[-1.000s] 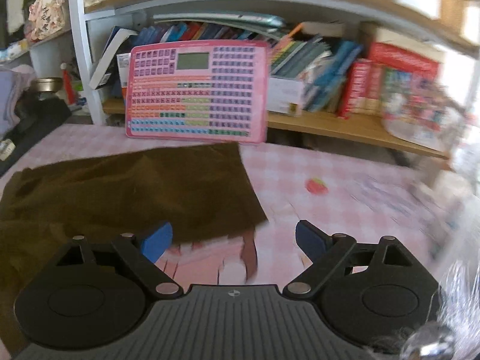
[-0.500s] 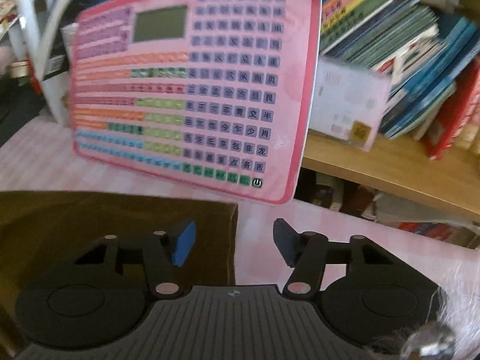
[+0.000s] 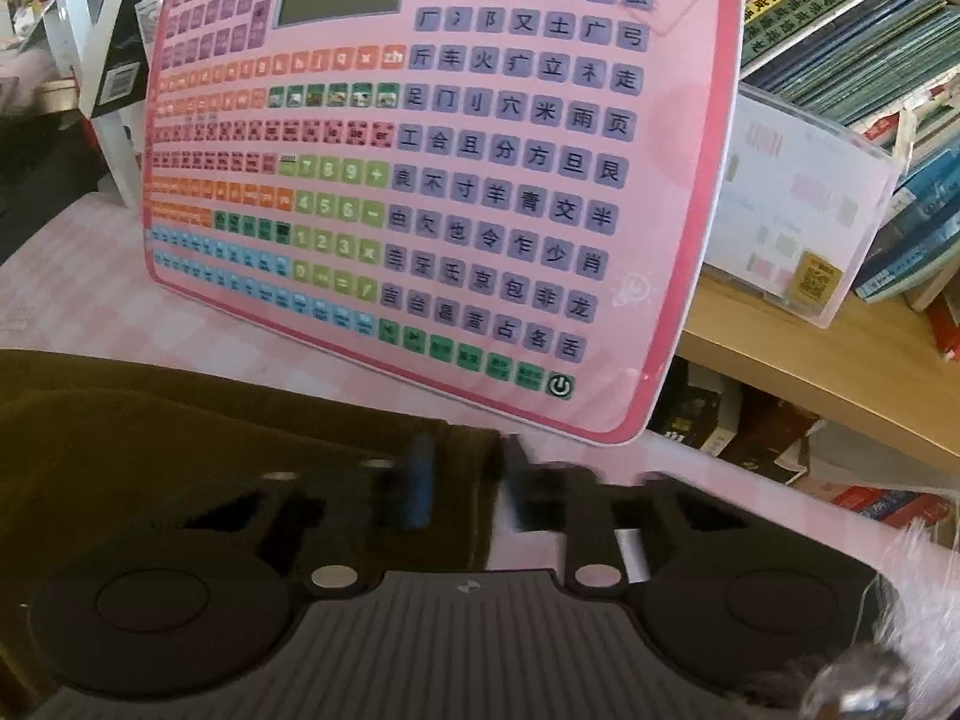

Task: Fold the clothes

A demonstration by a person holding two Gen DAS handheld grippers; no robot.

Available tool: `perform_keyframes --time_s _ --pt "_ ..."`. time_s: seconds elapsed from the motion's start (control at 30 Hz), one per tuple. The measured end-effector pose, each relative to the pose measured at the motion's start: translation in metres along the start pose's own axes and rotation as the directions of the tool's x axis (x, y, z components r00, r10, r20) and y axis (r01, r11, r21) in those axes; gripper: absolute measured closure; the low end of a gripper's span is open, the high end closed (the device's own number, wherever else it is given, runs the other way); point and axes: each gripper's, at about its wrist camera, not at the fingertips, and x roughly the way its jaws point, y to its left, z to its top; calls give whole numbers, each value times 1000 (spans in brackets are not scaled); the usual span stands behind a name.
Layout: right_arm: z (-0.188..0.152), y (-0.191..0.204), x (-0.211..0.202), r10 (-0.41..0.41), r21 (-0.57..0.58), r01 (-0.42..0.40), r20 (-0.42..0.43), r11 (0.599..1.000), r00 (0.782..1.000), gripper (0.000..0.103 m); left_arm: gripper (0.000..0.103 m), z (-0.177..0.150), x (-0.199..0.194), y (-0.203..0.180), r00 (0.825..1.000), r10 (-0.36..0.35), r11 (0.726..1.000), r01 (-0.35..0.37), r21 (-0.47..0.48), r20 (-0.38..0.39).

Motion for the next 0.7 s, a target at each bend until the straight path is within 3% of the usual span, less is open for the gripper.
perform_keyframes --time_s 0.07,0.13,0.23,0.33,0.4,0.57,0.7 --pt "0 3 -4 -26 3 26 3 1000 1000 91 88 -1 -2 1 998 -55 998 55 2 7" --pt "0 6 -16 -57 29 56 37 998 998 94 98 0 -19 1 995 -65 998 65 3 70" --pt "2 13 -59 -111 83 100 140 992 984 95 100 1 -46 1 982 -70 998 70 6 173" --pt "-3 28 -130 -172 130 141 276 981 945 95 101 -8 -91 -1 945 -111 993 116 2 309" --pt "-13 40 -178 -204 173 152 340 973 918 95 101 -22 -120 -8 920 -137 991 129 48 366" --pt "-68 86 -289 -269 236 182 420 955 867 96 101 -69 -172 -21 876 -178 982 128 140 448" --pt "-152 130 -347 -324 318 210 370 925 871 96 98 -124 -186 -26 868 -210 975 156 156 451"
